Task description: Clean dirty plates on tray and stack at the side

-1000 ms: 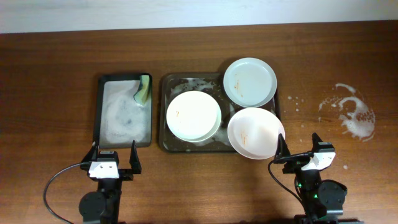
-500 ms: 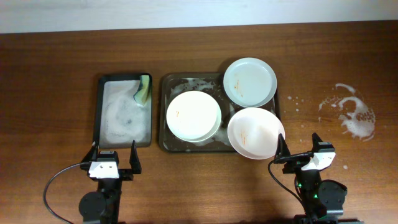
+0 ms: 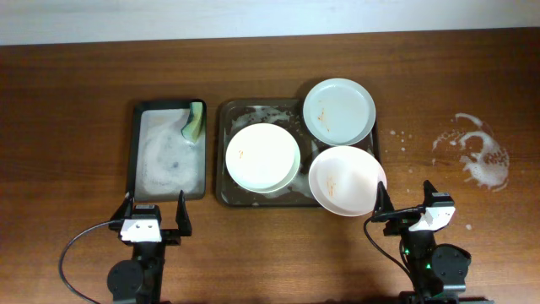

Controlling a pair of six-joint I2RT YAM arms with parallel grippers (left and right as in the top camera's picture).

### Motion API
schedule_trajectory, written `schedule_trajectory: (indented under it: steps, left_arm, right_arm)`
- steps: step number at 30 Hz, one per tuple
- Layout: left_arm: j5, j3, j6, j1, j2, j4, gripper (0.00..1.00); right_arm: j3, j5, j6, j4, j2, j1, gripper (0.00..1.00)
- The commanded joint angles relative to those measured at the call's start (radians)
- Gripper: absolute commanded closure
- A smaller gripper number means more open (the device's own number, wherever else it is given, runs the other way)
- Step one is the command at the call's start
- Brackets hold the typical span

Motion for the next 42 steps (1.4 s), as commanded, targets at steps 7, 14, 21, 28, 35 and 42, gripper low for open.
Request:
schedule_trajectory:
  steps: [7,14,21,28,35,42]
  left_arm:
    - [0.013,-0.006,0.016,-0.003,-0.008,0.0,0.01]
    - [0.013,-0.006,0.016,-0.003,-0.008,0.0,0.01]
    - [0.011,-0.006,0.017,-0.003,-0.008,-0.001,0.01]
    - [-0.091,-0.006,0.016,-0.003,-0.008,-0.011,0.01]
    - [-0.069,-0.005,0.015,-0.003,-0.008,-0.011,0.01]
    - [0.074,0.008,-0.048,-0.003,-0.008,0.114,0.01]
  right_arm:
    - [-0.005,-0.002,0.004,-0.005,-0.002,0.0,0.02]
    - [-0.005,-0.002,0.004,-0.005,-0.002,0.0,0.01]
    - [-0.005,0.006,0.004,-0.005,-0.002,-0.001,0.02]
    - [-0.005,0.021,0.006,-0.006,0.004,-0.001,0.02]
    - [-0.005,-0.074,0.007,0.005,0.039,-0.001,0.02]
    - [0.042,-0.201,0.028,0.037,0.043,-0.001,0.02]
